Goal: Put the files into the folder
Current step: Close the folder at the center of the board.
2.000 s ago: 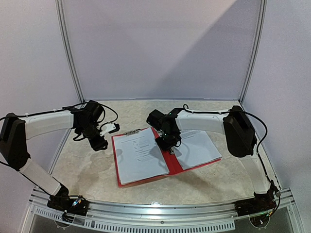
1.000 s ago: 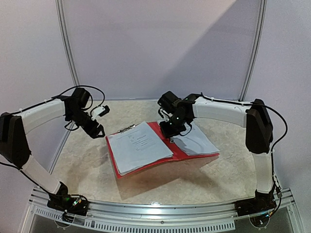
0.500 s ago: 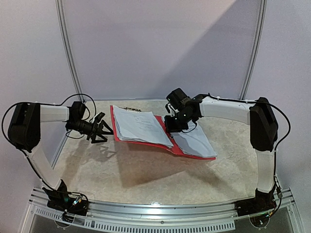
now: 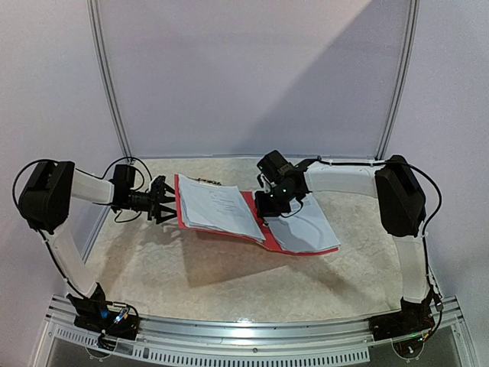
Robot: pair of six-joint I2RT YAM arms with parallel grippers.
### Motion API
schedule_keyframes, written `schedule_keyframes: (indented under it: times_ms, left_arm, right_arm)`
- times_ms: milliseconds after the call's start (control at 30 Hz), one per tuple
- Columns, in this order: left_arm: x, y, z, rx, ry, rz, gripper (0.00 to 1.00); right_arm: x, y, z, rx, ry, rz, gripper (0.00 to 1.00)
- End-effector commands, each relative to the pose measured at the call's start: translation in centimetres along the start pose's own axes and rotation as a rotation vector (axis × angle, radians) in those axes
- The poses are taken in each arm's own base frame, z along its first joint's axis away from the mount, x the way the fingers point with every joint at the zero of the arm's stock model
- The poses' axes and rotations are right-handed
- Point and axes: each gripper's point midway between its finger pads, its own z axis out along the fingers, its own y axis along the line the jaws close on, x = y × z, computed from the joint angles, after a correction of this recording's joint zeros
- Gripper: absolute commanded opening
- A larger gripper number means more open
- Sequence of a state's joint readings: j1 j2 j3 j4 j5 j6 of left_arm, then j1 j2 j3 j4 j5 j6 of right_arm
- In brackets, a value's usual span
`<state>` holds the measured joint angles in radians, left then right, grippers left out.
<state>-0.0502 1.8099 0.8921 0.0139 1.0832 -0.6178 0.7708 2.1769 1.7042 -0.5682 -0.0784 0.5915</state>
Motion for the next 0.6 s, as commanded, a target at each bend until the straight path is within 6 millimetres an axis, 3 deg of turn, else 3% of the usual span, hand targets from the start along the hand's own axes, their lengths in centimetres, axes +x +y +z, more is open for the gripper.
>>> schedule_keyframes:
  times_ms: [0, 100, 200, 367, 567]
  left_arm:
    - [-0.1, 1.4, 2.2, -0.089, 0.059, 0.019, 0.83]
    - [0.2, 2.0, 3.3, -0.114, 0.104, 0.053, 0.8]
    - [-0.7, 1.5, 3.4, -0.161, 0.099, 0.149, 0.8]
    - [-1.6, 0.1, 3.2, -0.274, 0.101, 0.364, 0.79]
    - [-1.0, 0.8, 3.4, -0.423, 0.171, 0.481, 0.79]
  right_arm:
    - [-0.1, 0.6, 1.0, -0.055, 0.004, 0.023, 0.0]
    - [0.6, 0.9, 1.5, -0.083, 0.025, 0.022, 0.0]
    - [1.5, 1.0, 2.1, -0.102, 0.063, 0.009, 0.01]
    - [3.0, 1.4, 2.8, -0.142, 0.135, -0.013, 0.14]
    - [1.9, 2.4, 0.7, -0.164, 0.114, -0.042, 0.26]
